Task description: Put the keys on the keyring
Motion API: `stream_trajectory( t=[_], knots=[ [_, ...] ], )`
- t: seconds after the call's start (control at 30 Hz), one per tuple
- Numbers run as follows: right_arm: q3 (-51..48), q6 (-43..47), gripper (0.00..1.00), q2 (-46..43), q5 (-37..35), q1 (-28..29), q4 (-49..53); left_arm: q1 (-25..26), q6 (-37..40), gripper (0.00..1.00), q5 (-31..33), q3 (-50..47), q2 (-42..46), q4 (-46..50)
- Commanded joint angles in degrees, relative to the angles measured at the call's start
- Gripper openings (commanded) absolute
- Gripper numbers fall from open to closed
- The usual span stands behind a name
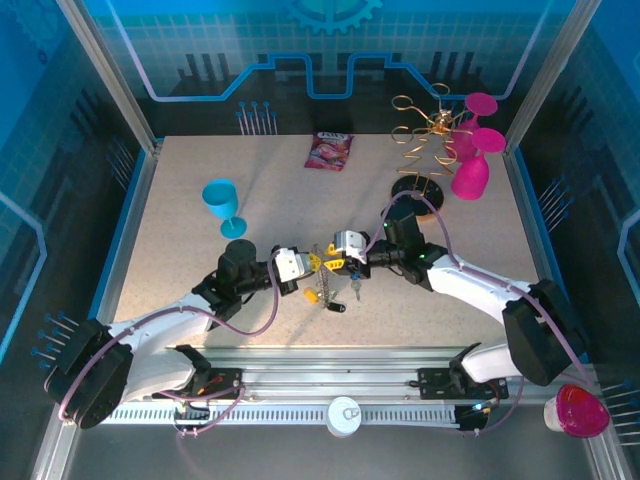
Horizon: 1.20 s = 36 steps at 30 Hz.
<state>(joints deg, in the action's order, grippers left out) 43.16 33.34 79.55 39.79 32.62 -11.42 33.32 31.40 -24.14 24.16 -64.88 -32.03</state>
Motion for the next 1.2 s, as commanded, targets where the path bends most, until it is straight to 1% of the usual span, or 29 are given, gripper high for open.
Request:
stream_trajectory(
  t=[0.0, 0.17, 0.3, 0.43, 0.47, 0.5, 0.57, 0.67, 0.73, 0.8, 1.03, 1.17],
  knots=[
    [2.3, 1.6, 0.24, 1.2, 1.8, 0.9, 0.1, -0.4, -0.4, 0.00, -2.3, 0.4, 0.4, -2.4],
    [2.6, 0.9, 0.15, 1.7, 1.7, 1.2, -0.7, -0.4, -0.5, 0.00, -2.3, 0.4, 0.5, -2.5],
    [2.9, 0.9, 0.00, 1.8, 0.6, 1.3, -0.3, -0.4, -0.5, 0.00, -2.0, 0.4, 0.7, -2.4],
    [4.4, 1.0, 0.00, 0.9, -0.7, 1.3, 3.0, -0.4, -0.4, 0.00, 0.4, 0.6, 1.3, -0.9],
    [5.0, 1.5, 0.00, 0.7, -0.8, 1.3, 4.7, -0.4, 0.2, 0.09, 1.3, 0.8, 1.6, 0.7],
    [5.7, 2.1, 0.00, 0.4, -1.2, 1.4, 6.5, -0.4, 0.9, 0.13, 2.2, 1.2, 2.0, 2.6],
    [7.1, 4.0, 0.00, 0.0, -2.5, 1.8, 11.5, -0.4, 3.4, 0.15, 3.7, 2.7, 2.8, 8.4],
    [11.3, 7.7, 0.00, -0.3, -5.1, 3.0, 18.8, -0.4, 6.6, 0.15, 5.4, 5.0, 3.0, 15.8],
    [13.1, 9.5, 0.00, 0.0, -6.6, 4.1, 22.4, -0.4, 7.9, 0.13, 6.6, 6.0, 2.9, 18.2],
    [14.6, 10.6, 0.00, 0.4, -8.2, 5.2, 25.1, -0.4, 8.0, 0.13, 7.0, 6.4, 2.9, 18.2],
    [18.7, 12.8, 0.00, 2.4, -12.8, 8.7, 29.9, -0.4, 6.5, 0.13, 5.4, 7.3, 2.5, 17.2],
    [20.0, 12.8, 0.00, 3.5, -12.8, 9.8, 30.5, -0.4, 5.2, 0.14, 3.7, 7.4, 2.5, 15.7]
  ],
)
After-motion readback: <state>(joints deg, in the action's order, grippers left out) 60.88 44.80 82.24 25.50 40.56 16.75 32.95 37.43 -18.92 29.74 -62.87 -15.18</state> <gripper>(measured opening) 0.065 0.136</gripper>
